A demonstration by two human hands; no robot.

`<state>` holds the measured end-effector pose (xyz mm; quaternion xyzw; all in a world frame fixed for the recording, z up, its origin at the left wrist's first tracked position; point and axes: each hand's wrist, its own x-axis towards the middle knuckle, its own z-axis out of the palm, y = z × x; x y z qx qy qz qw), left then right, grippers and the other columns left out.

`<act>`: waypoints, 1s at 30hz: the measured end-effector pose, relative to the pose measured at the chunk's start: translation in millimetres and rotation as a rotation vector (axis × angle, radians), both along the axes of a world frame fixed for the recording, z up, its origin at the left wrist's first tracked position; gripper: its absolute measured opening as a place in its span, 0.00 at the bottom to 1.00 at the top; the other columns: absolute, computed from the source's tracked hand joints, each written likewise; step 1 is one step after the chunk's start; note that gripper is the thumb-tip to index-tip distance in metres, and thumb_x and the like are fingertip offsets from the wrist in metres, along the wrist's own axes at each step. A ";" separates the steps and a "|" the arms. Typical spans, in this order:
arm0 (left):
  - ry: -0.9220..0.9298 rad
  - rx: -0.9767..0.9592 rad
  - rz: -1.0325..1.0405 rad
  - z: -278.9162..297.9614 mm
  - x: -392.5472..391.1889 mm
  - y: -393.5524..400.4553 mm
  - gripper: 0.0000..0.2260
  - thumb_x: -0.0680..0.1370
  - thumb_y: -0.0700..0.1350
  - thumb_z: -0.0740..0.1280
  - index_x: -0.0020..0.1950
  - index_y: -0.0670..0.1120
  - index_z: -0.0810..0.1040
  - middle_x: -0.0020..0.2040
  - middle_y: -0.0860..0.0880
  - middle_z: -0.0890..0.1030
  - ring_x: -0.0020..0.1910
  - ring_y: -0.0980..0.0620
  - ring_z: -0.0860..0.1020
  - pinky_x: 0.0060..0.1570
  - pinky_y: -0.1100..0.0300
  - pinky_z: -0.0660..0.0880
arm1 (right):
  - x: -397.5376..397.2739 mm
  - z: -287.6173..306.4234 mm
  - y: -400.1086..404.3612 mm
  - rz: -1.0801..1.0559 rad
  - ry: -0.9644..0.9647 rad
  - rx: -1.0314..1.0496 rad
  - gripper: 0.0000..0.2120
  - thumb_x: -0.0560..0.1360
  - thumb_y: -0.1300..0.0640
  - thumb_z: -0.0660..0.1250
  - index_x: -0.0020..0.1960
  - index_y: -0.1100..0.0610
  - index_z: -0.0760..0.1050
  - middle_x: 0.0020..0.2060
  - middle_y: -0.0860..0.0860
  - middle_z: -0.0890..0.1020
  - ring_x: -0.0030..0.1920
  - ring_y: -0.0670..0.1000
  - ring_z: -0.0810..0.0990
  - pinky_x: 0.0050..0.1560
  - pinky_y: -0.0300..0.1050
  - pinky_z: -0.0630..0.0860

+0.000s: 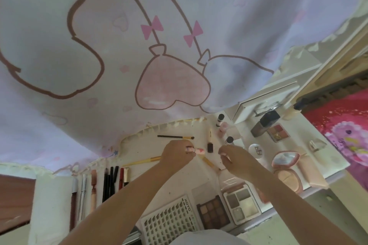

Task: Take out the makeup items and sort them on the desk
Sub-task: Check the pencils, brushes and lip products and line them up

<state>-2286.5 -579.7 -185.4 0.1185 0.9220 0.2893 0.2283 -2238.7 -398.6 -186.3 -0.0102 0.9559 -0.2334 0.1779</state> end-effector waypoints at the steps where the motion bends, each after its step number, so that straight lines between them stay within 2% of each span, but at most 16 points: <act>1: 0.001 -0.088 -0.078 1.2 -6.8 9.0 0.12 0.75 0.40 0.61 0.31 0.42 0.71 0.31 0.47 0.73 0.33 0.49 0.71 0.29 0.65 0.59 | 3.4 -1.9 8.6 -0.002 -0.008 0.051 0.13 0.79 0.59 0.53 0.60 0.59 0.71 0.57 0.54 0.77 0.58 0.52 0.75 0.55 0.37 0.68; 2: 0.008 -0.169 -0.150 2.0 -13.2 18.9 0.14 0.76 0.41 0.60 0.30 0.44 0.68 0.34 0.44 0.76 0.37 0.44 0.74 0.30 0.63 0.61 | 7.2 -5.0 16.6 -0.011 -0.013 0.091 0.13 0.79 0.58 0.53 0.59 0.59 0.71 0.56 0.54 0.76 0.57 0.52 0.74 0.56 0.38 0.68; 3: 0.036 -0.247 -0.215 2.8 -18.8 29.8 0.13 0.77 0.42 0.59 0.32 0.43 0.71 0.39 0.42 0.79 0.42 0.41 0.77 0.33 0.61 0.66 | 11.2 -8.9 23.5 -0.024 -0.014 0.116 0.13 0.79 0.58 0.53 0.59 0.59 0.71 0.56 0.54 0.76 0.57 0.52 0.74 0.56 0.38 0.68; 4: 0.075 -0.320 -0.281 3.6 -22.7 41.6 0.10 0.77 0.42 0.59 0.40 0.41 0.76 0.45 0.40 0.80 0.47 0.41 0.78 0.39 0.57 0.71 | 14.7 -13.6 29.8 -0.040 -0.002 0.129 0.13 0.79 0.58 0.53 0.59 0.59 0.71 0.56 0.54 0.76 0.57 0.52 0.74 0.55 0.38 0.68; 6: 0.115 -0.444 -0.411 1.6 -27.5 66.1 0.11 0.78 0.43 0.58 0.53 0.38 0.76 0.52 0.41 0.79 0.53 0.42 0.77 0.48 0.54 0.73 | 20.3 -23.8 40.1 -0.073 0.013 0.159 0.13 0.78 0.59 0.53 0.59 0.59 0.71 0.57 0.54 0.76 0.58 0.53 0.74 0.56 0.41 0.69; 7: 0.111 -0.501 -0.472 -1.9 -28.7 77.8 0.12 0.79 0.44 0.58 0.57 0.39 0.75 0.52 0.42 0.78 0.53 0.43 0.76 0.48 0.55 0.73 | 21.4 -28.5 44.3 -0.090 0.015 0.169 0.14 0.78 0.60 0.54 0.60 0.59 0.71 0.57 0.53 0.76 0.58 0.53 0.74 0.56 0.42 0.70; 9: 0.088 -0.619 -0.545 -10.0 -29.1 98.2 0.13 0.79 0.44 0.59 0.62 0.41 0.71 0.45 0.44 0.76 0.47 0.45 0.77 0.41 0.57 0.70 | 20.2 -37.4 52.0 -0.111 0.030 0.184 0.13 0.76 0.63 0.58 0.59 0.61 0.73 0.56 0.54 0.77 0.58 0.54 0.75 0.56 0.46 0.72; 11: 0.084 -0.693 -0.554 -18.0 -27.2 111.1 0.15 0.79 0.42 0.59 0.63 0.38 0.68 0.43 0.46 0.76 0.43 0.47 0.77 0.36 0.60 0.67 | 17.1 -47.1 59.3 -0.109 0.071 0.157 0.10 0.69 0.67 0.65 0.50 0.64 0.77 0.48 0.57 0.81 0.52 0.60 0.79 0.50 0.52 0.76; 13: 0.088 -0.731 -0.560 -25.8 -25.1 117.5 0.14 0.79 0.40 0.59 0.63 0.36 0.68 0.40 0.47 0.75 0.43 0.47 0.77 0.36 0.60 0.67 | 16.7 -59.6 66.5 -0.123 0.076 0.125 0.07 0.64 0.67 0.67 0.42 0.64 0.77 0.40 0.58 0.82 0.44 0.61 0.81 0.41 0.55 0.79; 14: 0.086 -0.741 -0.561 -28.2 -24.0 119.5 0.14 0.79 0.40 0.59 0.63 0.36 0.68 0.41 0.47 0.76 0.46 0.47 0.78 0.37 0.60 0.67 | 17.0 -64.3 68.4 -0.126 0.080 0.130 0.07 0.64 0.65 0.65 0.41 0.63 0.77 0.38 0.57 0.82 0.43 0.61 0.81 0.39 0.55 0.80; 17: 0.112 -0.731 -0.551 -29.0 -23.1 121.9 0.15 0.79 0.40 0.58 0.65 0.37 0.67 0.51 0.45 0.78 0.54 0.45 0.77 0.42 0.60 0.66 | 16.0 -56.6 63.1 -0.139 0.069 0.135 0.14 0.64 0.57 0.56 0.39 0.60 0.78 0.36 0.54 0.81 0.39 0.57 0.82 0.33 0.49 0.79; 20: 0.132 -0.710 -0.556 -28.6 -23.8 121.3 0.16 0.79 0.40 0.60 0.66 0.39 0.67 0.48 0.46 0.77 0.53 0.45 0.78 0.41 0.60 0.67 | 13.6 -50.9 59.5 -0.096 0.071 0.143 0.13 0.70 0.60 0.57 0.47 0.62 0.78 0.44 0.57 0.81 0.48 0.59 0.79 0.45 0.52 0.78; 22: 0.140 -0.673 -0.555 -26.3 -23.4 120.1 0.16 0.78 0.38 0.60 0.65 0.40 0.67 0.50 0.46 0.78 0.52 0.46 0.78 0.40 0.60 0.67 | 15.1 -54.3 62.5 -0.116 0.125 0.120 0.15 0.69 0.58 0.54 0.39 0.61 0.79 0.37 0.55 0.81 0.40 0.58 0.81 0.38 0.52 0.79; 24: 0.153 -0.605 -0.543 -20.9 -22.4 115.8 0.16 0.77 0.38 0.59 0.66 0.41 0.67 0.47 0.46 0.76 0.51 0.45 0.77 0.39 0.59 0.67 | 16.8 -57.7 67.6 -0.151 0.169 0.111 0.16 0.66 0.55 0.52 0.33 0.59 0.77 0.30 0.52 0.80 0.32 0.56 0.81 0.30 0.48 0.79; 27: 0.186 -0.496 -0.483 -10.7 -21.8 96.4 0.16 0.78 0.42 0.59 0.65 0.42 0.66 0.55 0.43 0.74 0.55 0.44 0.75 0.43 0.57 0.67 | 14.7 -42.0 64.0 -0.141 0.222 0.119 0.13 0.67 0.57 0.56 0.33 0.59 0.77 0.30 0.53 0.80 0.30 0.55 0.80 0.29 0.47 0.78; 30: 0.197 -0.468 -0.421 -12.1 -23.3 63.0 0.15 0.77 0.42 0.60 0.64 0.44 0.67 0.58 0.45 0.72 0.58 0.46 0.73 0.46 0.58 0.69 | 9.7 -27.0 52.5 -0.091 0.424 0.110 0.14 0.67 0.58 0.54 0.36 0.60 0.78 0.29 0.53 0.80 0.29 0.54 0.79 0.28 0.42 0.77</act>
